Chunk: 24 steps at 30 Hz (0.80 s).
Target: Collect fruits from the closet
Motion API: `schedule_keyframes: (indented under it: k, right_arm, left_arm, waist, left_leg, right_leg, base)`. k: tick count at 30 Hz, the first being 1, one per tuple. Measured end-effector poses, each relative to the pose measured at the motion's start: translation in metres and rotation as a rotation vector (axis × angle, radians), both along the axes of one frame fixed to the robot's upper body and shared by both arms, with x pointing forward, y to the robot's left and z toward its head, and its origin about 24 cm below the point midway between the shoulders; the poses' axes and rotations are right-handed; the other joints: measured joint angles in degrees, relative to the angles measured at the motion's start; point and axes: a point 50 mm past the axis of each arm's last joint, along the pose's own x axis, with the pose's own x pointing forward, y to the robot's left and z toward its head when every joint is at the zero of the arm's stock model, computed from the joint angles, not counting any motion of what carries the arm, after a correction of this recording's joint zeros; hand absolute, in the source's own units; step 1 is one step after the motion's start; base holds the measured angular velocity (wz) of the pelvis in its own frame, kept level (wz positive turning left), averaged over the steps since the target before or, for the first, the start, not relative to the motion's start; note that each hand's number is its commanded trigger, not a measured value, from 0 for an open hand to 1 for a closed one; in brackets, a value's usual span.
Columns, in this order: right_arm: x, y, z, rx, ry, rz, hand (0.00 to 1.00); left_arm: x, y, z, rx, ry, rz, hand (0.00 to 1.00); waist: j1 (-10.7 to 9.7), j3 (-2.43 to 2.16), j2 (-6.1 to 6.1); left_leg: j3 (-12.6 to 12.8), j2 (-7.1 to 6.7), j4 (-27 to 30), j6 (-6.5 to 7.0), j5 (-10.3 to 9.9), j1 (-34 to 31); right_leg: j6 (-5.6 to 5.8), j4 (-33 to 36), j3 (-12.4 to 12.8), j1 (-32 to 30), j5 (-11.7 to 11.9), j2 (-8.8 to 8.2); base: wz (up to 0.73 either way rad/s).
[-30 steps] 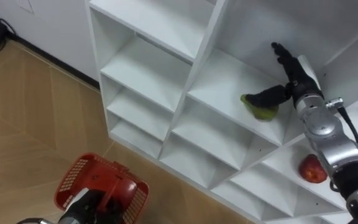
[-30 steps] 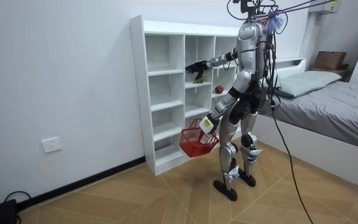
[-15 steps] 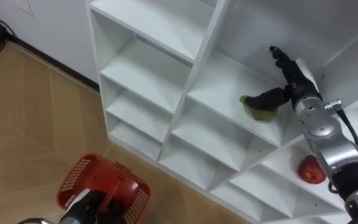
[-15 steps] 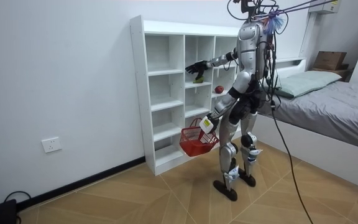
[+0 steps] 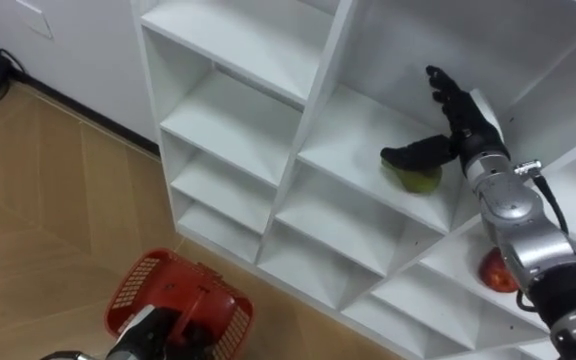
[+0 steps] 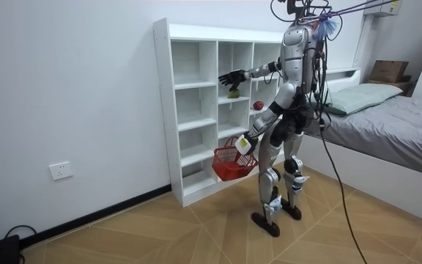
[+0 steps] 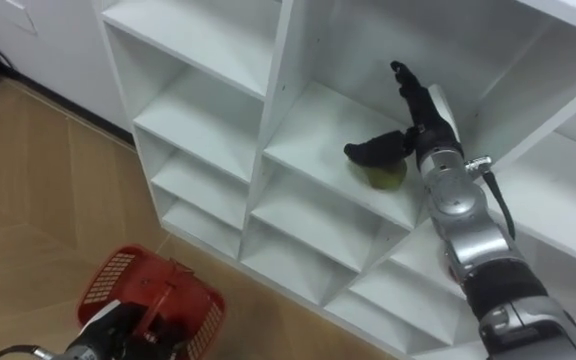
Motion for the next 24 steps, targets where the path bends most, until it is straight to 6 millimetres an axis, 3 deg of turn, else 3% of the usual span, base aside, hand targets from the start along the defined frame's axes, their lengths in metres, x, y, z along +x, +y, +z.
schedule_keyframes:
  k: [15, 24]
  right_arm:
    - [-0.0010, 0.0003, -0.0005, 0.011, -0.008, -0.018, 0.00]
    - [-0.0006, 0.0079, -0.0018, 0.031, -0.010, -0.006, 0.00]
  left_arm:
    - [0.0001, 0.0007, 0.0001, 0.016, -0.008, 0.009, 1.00]
    - [0.0001, -0.0003, -0.0001, 0.026, -0.012, 0.004, 1.00]
  waist:
    - [-0.24, 0.01, -0.03]
    - [-1.56, 0.00, -0.14]
  left_leg:
    - [-0.02, -0.06, -0.10, 0.07, 0.04, -0.02]
    - [-0.02, -0.09, -0.14, 0.13, 0.08, -0.02]
  right_leg:
    - [0.02, -0.01, -0.23, 0.00, 0.00, -0.12]
    - [0.06, 0.00, -0.35, 0.01, 0.02, -0.21]
  base:
    - [0.00]
    - [0.00]
